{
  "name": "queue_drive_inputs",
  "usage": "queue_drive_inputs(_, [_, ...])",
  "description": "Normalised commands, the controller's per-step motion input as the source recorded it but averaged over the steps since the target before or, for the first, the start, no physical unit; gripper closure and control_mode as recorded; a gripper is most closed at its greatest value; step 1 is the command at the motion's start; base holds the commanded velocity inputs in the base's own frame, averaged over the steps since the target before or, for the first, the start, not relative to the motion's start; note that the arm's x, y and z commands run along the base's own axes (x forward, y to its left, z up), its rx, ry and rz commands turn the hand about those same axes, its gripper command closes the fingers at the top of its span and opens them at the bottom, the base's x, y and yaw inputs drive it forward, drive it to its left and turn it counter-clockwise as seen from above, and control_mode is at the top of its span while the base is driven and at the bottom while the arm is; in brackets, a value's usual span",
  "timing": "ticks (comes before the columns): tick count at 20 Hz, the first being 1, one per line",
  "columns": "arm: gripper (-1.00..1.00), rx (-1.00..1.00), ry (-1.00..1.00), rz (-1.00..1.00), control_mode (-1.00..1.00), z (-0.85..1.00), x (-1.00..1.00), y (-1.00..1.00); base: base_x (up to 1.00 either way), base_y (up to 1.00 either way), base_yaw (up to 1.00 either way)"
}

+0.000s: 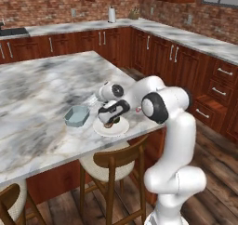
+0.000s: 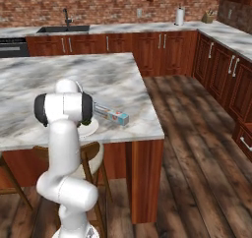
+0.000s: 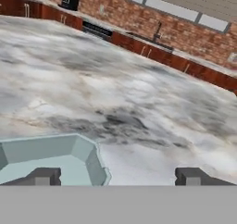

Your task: Retrieve the tupperware and aluminum foil from the cabinet and place them on the dining counter near the plate with lime and mushroom to prepare for storing leftovers.

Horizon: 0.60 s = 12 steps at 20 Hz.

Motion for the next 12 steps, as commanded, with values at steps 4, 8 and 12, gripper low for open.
queue_drive_inputs(4, [-1.00, -0.10, 0.24, -0.03, -1.00, 1.00, -0.71, -0.18, 0.00, 0.00, 0.00])
queue_drive_inputs(8, [-1.00, -0.10, 0.32, -0.06, -1.00, 0.86, -1.00, -0.49, 0.00, 0.00, 0.00])
queue_drive_inputs(12, [-1.00, 0.00, 0.15, -0.14, -1.00, 0.71, -1.00, -0.88, 0.00, 0.00, 0.00])
